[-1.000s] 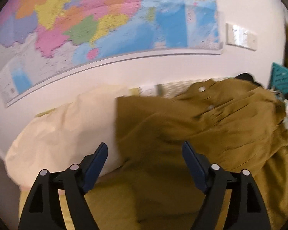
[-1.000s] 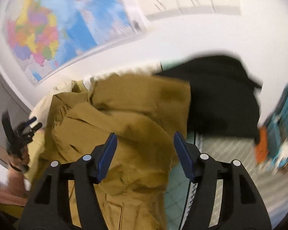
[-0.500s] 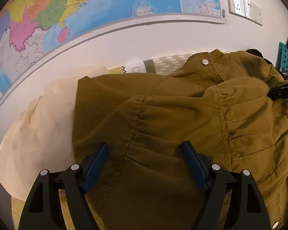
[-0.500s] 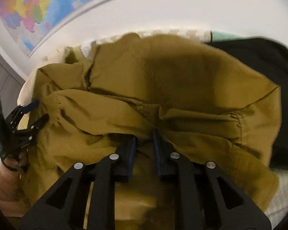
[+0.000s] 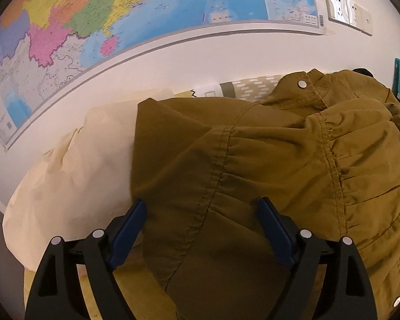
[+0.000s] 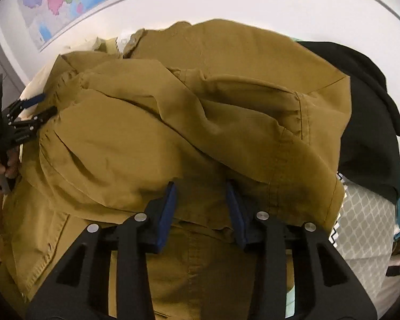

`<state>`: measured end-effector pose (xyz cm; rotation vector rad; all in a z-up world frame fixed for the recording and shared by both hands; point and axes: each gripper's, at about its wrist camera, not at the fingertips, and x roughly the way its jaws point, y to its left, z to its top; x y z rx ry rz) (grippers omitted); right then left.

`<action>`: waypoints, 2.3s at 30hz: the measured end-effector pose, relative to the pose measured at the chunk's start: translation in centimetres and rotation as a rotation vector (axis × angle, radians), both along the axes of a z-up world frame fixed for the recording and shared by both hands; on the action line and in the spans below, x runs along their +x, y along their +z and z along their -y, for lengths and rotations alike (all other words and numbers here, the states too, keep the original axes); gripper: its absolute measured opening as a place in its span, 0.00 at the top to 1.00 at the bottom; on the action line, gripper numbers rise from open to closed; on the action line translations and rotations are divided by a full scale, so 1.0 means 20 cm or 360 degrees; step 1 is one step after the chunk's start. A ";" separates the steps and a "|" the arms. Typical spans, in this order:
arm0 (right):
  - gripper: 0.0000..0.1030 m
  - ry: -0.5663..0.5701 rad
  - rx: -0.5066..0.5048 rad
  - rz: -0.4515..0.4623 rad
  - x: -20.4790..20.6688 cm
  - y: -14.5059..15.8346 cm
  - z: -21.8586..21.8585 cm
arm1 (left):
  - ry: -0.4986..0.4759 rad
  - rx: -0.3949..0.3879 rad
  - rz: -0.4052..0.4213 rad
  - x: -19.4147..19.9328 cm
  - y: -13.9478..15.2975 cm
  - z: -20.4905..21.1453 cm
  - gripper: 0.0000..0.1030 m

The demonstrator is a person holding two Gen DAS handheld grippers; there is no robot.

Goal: Fold large clothes

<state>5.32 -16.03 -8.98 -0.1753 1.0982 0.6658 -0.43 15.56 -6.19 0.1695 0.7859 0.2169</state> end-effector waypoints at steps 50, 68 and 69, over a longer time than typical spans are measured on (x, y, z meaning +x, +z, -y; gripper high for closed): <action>0.31 -0.0414 0.0607 -0.0212 -0.97 -0.05 0.97 | -0.0168 -0.0637 -0.0167 -1.05 -0.10 -0.20 0.07; 0.97 -0.0530 0.0822 0.0188 -1.03 0.31 1.17 | -0.0400 -0.0856 -0.0129 -1.26 -0.03 -0.07 0.44; 0.96 -0.0533 0.0815 0.0142 -1.01 0.28 1.16 | -0.0385 -0.0852 -0.0130 -1.26 -0.04 -0.08 0.36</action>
